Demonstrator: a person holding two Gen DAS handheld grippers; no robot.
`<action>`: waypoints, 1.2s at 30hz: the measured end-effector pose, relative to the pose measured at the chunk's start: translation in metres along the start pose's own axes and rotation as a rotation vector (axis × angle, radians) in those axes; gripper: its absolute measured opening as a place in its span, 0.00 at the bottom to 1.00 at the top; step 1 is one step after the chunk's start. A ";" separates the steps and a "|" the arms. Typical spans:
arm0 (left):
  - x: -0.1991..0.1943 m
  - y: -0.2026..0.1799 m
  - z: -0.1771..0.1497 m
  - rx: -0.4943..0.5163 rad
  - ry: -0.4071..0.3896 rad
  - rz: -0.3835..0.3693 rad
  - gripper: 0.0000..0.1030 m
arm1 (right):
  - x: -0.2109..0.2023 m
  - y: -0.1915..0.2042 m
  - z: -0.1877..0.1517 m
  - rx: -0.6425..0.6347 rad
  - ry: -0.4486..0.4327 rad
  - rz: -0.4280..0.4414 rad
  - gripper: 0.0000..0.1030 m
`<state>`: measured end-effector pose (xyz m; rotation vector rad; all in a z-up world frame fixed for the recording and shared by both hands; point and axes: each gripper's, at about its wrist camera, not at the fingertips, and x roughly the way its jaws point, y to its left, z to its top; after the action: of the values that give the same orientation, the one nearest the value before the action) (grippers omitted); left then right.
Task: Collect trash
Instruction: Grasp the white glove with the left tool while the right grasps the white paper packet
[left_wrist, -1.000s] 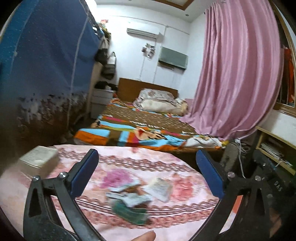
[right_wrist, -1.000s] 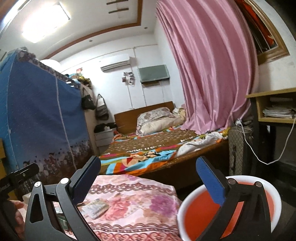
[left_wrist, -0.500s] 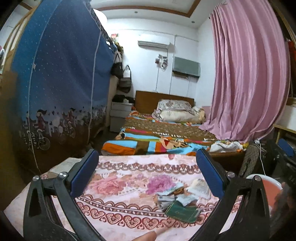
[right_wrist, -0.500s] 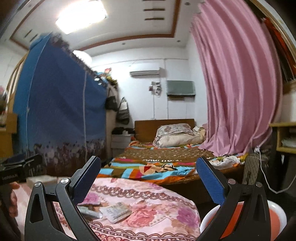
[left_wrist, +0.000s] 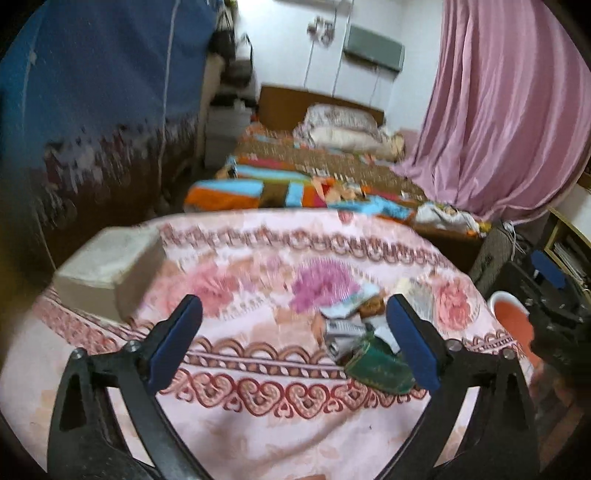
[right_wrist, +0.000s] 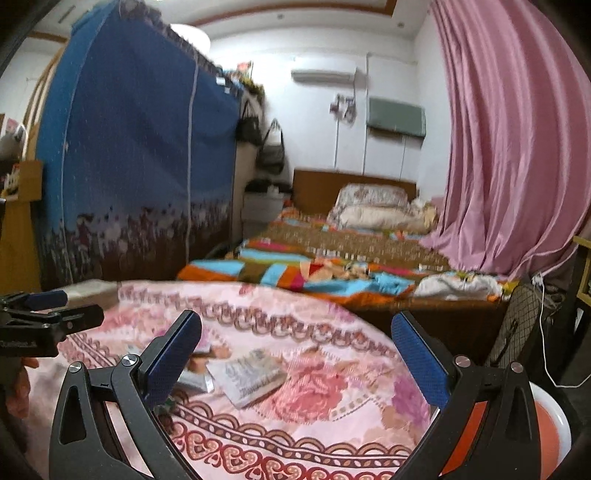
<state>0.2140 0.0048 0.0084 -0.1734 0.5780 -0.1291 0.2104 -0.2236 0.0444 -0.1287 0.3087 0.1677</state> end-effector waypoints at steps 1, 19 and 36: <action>0.004 0.000 -0.001 -0.002 0.025 -0.012 0.75 | 0.007 0.000 -0.001 0.000 0.033 0.007 1.00; 0.053 -0.011 -0.003 0.013 0.252 -0.175 0.17 | 0.105 0.012 -0.020 0.032 0.492 0.199 0.78; 0.026 0.008 -0.002 -0.091 0.145 -0.168 0.00 | 0.087 0.020 -0.021 -0.016 0.471 0.207 0.64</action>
<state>0.2349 0.0082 -0.0088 -0.3025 0.7139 -0.2803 0.2820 -0.1943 -0.0045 -0.1511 0.7912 0.3457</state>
